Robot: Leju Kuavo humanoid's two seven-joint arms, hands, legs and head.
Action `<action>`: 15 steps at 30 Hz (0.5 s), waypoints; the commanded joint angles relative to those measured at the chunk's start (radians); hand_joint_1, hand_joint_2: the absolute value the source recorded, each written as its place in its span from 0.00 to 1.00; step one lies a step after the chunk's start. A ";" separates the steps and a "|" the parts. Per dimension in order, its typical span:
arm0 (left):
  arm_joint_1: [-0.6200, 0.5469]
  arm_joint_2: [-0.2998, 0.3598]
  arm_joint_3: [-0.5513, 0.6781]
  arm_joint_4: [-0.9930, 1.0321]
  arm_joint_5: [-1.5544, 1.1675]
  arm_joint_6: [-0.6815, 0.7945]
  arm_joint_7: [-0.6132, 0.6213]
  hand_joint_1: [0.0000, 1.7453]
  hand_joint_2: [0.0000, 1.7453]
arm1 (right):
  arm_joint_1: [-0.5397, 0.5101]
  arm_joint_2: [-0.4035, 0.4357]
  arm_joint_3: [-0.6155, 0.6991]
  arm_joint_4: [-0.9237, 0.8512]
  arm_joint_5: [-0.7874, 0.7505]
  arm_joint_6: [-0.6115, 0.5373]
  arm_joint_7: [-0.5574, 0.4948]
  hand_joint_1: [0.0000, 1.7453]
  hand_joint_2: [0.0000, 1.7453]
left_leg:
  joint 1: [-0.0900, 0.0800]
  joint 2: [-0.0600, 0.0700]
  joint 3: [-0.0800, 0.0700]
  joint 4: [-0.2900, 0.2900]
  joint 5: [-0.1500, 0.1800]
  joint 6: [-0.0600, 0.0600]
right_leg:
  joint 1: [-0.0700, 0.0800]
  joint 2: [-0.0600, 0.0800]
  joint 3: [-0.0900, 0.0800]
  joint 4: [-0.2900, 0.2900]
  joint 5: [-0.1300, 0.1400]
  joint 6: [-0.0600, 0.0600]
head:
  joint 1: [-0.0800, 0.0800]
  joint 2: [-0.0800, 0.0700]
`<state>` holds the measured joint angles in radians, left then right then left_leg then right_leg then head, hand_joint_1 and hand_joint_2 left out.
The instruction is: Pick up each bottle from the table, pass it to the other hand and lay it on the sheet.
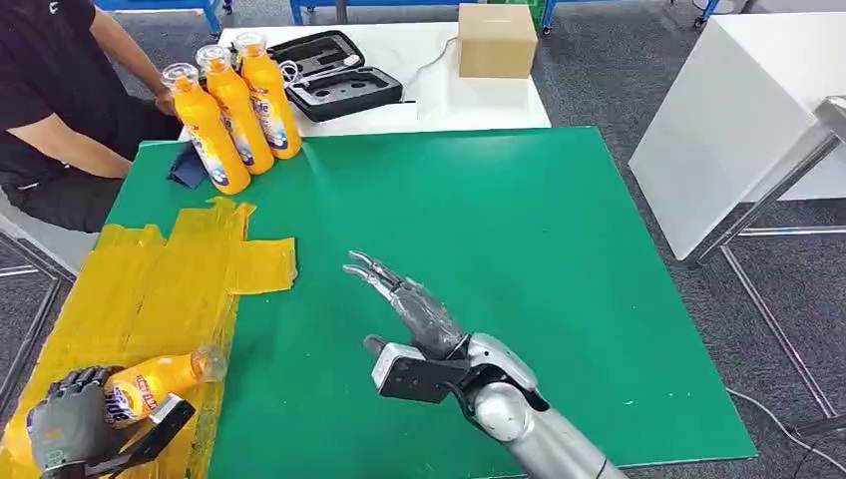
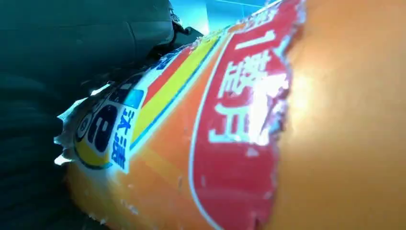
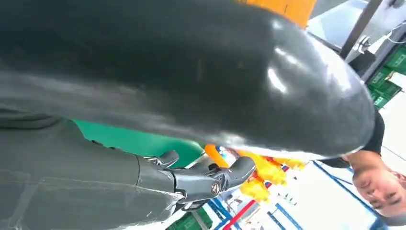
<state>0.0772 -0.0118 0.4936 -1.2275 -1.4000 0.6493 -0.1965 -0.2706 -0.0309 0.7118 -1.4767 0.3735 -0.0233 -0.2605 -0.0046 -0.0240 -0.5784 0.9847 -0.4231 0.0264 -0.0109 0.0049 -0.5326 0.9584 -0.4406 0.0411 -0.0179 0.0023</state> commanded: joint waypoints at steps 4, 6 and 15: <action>-0.066 0.123 -0.281 0.404 -0.171 0.049 0.260 1.00 1.00 | -0.046 -0.061 -0.012 -0.002 -0.032 0.009 -0.005 0.00 0.00 | 0.000 0.000 0.006 -0.003 0.000 -0.002 | 0.000 -0.002 0.005 -0.002 0.000 -0.001 | 0.000 0.000; -0.068 0.119 -0.306 0.408 -0.171 0.049 0.274 1.00 1.00 | -0.044 -0.060 -0.010 -0.001 -0.032 0.009 -0.005 0.00 0.00 | 0.000 -0.001 0.007 -0.002 0.001 -0.002 | 0.001 -0.003 0.006 -0.002 0.000 -0.002 | 0.000 0.000; 0.033 0.133 -0.431 0.126 -0.131 0.049 0.116 0.00 1.00 | -0.043 -0.083 -0.005 0.011 -0.043 0.006 -0.011 0.00 0.00 | 0.001 -0.008 0.012 -0.005 -0.003 -0.008 | 0.002 -0.008 0.003 -0.001 -0.005 -0.008 | -0.001 0.000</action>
<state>-0.0072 0.0953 0.2782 -0.9850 -1.5530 0.7145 0.0309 -0.2804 -0.0660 0.6966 -1.4919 0.3460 -0.0195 -0.2651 -0.0051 -0.0409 -0.5566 0.9787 -0.4261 0.0173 -0.0110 -0.0093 -0.5194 0.9583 -0.4499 0.0335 -0.0187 0.0023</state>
